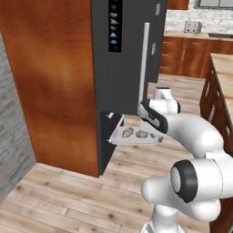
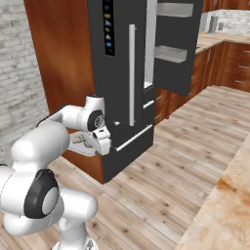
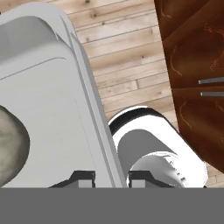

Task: Place two dumplings into each of the tupperware containers and then place the containers in the fridge.

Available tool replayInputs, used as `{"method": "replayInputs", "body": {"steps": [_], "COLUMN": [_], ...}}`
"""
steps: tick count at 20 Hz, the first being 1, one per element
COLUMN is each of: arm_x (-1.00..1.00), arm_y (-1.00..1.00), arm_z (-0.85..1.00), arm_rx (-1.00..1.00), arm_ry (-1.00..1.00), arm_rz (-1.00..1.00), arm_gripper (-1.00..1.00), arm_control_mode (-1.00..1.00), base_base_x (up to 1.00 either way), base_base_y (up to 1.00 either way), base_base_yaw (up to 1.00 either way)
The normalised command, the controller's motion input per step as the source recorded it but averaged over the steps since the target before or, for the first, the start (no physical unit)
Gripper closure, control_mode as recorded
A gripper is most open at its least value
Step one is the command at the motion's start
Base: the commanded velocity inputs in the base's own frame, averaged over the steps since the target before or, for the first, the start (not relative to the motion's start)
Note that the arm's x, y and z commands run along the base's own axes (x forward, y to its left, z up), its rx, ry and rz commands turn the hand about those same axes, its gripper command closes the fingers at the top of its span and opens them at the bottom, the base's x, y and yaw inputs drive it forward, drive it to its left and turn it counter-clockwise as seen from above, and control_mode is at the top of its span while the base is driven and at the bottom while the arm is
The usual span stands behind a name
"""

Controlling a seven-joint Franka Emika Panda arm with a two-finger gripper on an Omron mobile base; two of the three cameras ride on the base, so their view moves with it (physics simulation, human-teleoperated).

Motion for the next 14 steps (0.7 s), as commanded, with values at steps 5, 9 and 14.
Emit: {"method": "replayInputs", "body": {"steps": [5, 9, 14], "arm_x": [0.00, 0.00, 0.00], "arm_y": [0.00, 0.00, 0.00], "arm_z": [0.00, 0.00, 0.00], "arm_rx": [0.00, 0.00, 0.00], "arm_ry": [0.00, 0.00, 0.00], "arm_rz": [0.00, 0.00, 0.00], "arm_gripper": [1.00, 1.00, 1.00], "arm_control_mode": [1.00, 1.00, 1.00], "base_base_x": [0.16, 0.68, 0.79], "base_base_y": [-1.00, -0.87, -0.56], "base_base_yaw": [-0.12, -0.39, -0.39]}}
